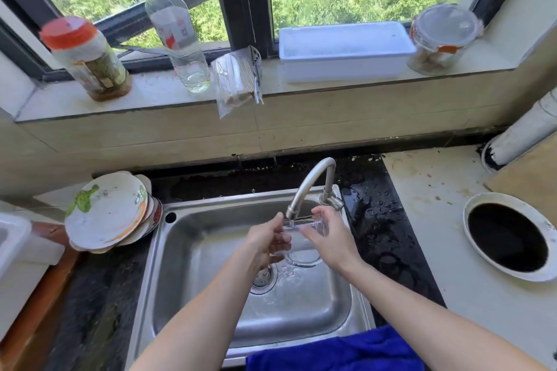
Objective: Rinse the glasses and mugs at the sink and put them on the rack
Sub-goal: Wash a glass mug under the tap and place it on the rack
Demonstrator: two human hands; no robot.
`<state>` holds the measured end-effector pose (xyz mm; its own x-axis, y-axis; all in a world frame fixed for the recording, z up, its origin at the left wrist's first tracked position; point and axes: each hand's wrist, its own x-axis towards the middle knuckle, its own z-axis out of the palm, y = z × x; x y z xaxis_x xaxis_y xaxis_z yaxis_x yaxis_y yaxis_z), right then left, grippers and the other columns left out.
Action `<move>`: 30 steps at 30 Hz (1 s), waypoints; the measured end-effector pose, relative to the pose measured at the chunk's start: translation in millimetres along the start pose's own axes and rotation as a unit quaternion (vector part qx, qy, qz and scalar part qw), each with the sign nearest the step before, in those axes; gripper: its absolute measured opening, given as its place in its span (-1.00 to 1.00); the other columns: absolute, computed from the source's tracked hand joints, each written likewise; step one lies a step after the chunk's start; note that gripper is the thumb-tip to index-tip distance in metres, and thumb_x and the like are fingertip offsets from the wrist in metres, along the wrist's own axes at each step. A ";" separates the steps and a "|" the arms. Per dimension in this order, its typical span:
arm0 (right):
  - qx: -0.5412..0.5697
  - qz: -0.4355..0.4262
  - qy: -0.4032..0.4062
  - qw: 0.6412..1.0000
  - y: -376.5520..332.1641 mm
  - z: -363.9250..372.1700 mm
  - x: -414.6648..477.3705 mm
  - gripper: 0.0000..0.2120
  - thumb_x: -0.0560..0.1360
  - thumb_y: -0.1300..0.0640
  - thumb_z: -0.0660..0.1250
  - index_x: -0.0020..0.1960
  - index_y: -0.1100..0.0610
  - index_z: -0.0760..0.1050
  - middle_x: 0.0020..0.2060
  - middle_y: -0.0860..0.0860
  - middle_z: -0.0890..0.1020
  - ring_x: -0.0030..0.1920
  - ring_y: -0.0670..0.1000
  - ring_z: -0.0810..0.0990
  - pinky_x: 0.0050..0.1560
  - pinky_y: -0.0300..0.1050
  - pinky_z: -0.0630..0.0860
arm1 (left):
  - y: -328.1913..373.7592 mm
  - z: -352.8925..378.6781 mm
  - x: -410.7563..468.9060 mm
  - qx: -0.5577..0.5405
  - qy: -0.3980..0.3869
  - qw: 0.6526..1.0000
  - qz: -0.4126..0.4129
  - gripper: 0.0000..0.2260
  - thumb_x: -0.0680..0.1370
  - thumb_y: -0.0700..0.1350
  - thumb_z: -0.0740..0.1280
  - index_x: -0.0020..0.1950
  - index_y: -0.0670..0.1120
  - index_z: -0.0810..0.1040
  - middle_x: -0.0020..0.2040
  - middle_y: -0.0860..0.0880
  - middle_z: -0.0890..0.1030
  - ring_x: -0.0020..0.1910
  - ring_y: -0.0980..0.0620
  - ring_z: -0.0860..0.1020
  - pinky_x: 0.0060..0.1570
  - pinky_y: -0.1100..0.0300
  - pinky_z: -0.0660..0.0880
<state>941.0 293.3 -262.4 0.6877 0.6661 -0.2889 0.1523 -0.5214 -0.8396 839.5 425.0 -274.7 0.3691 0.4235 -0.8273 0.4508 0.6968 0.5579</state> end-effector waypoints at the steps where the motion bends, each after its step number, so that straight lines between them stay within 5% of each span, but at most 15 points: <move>1: -0.022 -0.023 -0.005 0.999 0.1 1.4 0.6 -0.64 0.45 -0.13 0.41 0.19 -0.08 0.43 0.08 -0.17 0.51 0.06 -0.11 0.51 0.06 -0.15 0.43 | -0.7 -0.8 1.1 -0.026 0.012 1.000 0.005 -0.66 0.56 0.09 0.30 -0.31 -0.08 0.41 -0.50 -0.05 0.50 -0.58 0.02 0.44 -0.44 0.24 0.27; 6: 0.127 0.040 0.018 0.991 -17.8 10.7 19.4 -0.84 0.51 -0.10 0.34 0.00 -0.06 0.46 -0.08 -0.06 0.63 -0.11 -0.05 0.59 -0.08 -0.04 0.49 | -4.2 8.3 -1.6 -0.130 0.057 0.990 0.023 -0.61 0.58 0.01 0.28 -0.40 -0.09 0.30 -0.60 -0.06 0.43 -0.63 0.03 0.35 -0.57 0.34 0.14; 9: 0.018 -0.012 0.022 1.000 -11.7 18.5 22.4 -0.75 0.46 -0.17 0.34 0.08 -0.11 0.48 -0.02 -0.13 0.63 -0.03 -0.12 0.60 0.01 -0.05 0.52 | -6.4 4.4 -0.4 -0.120 0.076 0.990 0.012 -0.67 0.54 -0.03 0.32 -0.36 -0.13 0.37 -0.57 -0.04 0.38 -0.62 0.02 0.32 -0.52 0.29 0.24; 13: -0.068 -0.075 0.014 0.995 -5.3 15.0 21.5 -0.68 0.38 -0.17 0.38 0.11 -0.15 0.50 0.00 -0.16 0.58 0.02 -0.11 0.55 0.11 -0.05 0.50 | -10.0 6.3 4.8 0.007 0.089 0.996 0.018 -0.75 0.58 -0.03 0.27 0.05 -0.23 0.45 -0.25 -0.14 0.45 -0.40 -0.04 0.42 -0.41 0.20 0.37; 17: -0.110 -0.092 -0.035 0.989 -15.7 15.6 17.6 -0.75 0.33 -0.24 0.37 -0.04 -0.24 0.43 -0.07 -0.18 0.51 -0.03 -0.14 0.54 0.05 -0.08 0.50 | -18.8 0.8 9.2 -0.051 0.044 0.996 -0.065 -0.76 0.60 0.00 0.24 -0.14 -0.15 0.43 -0.43 -0.07 0.37 -0.54 0.00 0.41 -0.45 0.20 0.44; 21: 0.052 -0.016 -0.111 0.992 -17.3 25.0 15.9 -0.65 0.32 -0.19 0.50 0.02 -0.11 0.49 0.03 -0.13 0.57 0.08 -0.14 0.55 0.13 -0.12 0.48 | -20.6 -11.7 11.6 -0.111 0.108 0.985 -0.072 -0.68 0.57 -0.10 0.29 -0.36 -0.08 0.32 -0.69 0.02 0.23 -0.75 0.09 0.20 -0.59 0.41 0.26; 26: 0.195 0.101 -0.135 0.966 -28.7 23.2 23.2 -0.81 0.50 -0.07 0.38 0.01 0.02 0.60 -0.17 -0.04 0.65 -0.15 0.00 0.54 -0.38 -0.20 0.34 | -21.1 -11.7 6.2 -0.136 0.105 0.982 -0.075 -0.67 0.55 -0.21 0.21 -0.41 -0.08 0.27 -0.69 0.02 0.22 -0.76 0.10 0.18 -0.55 0.43 0.24; 30: 0.173 0.001 -0.107 0.979 -20.1 33.8 5.6 -0.95 0.56 -0.01 0.32 0.01 -0.07 0.49 -0.08 -0.17 0.63 -0.04 -0.15 0.59 -0.16 -0.24 0.44 | -21.1 -11.6 8.8 -0.152 0.123 0.979 -0.061 -0.72 0.51 -0.21 0.25 -0.39 -0.09 0.30 -0.67 0.01 0.21 -0.75 0.10 0.18 -0.56 0.40 0.22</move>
<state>917.7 325.5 -262.6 0.5168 0.7817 -0.3491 -0.1234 -0.3355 -0.9339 823.8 420.8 -294.5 0.1047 0.4268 -0.8983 0.2034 0.8750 0.4394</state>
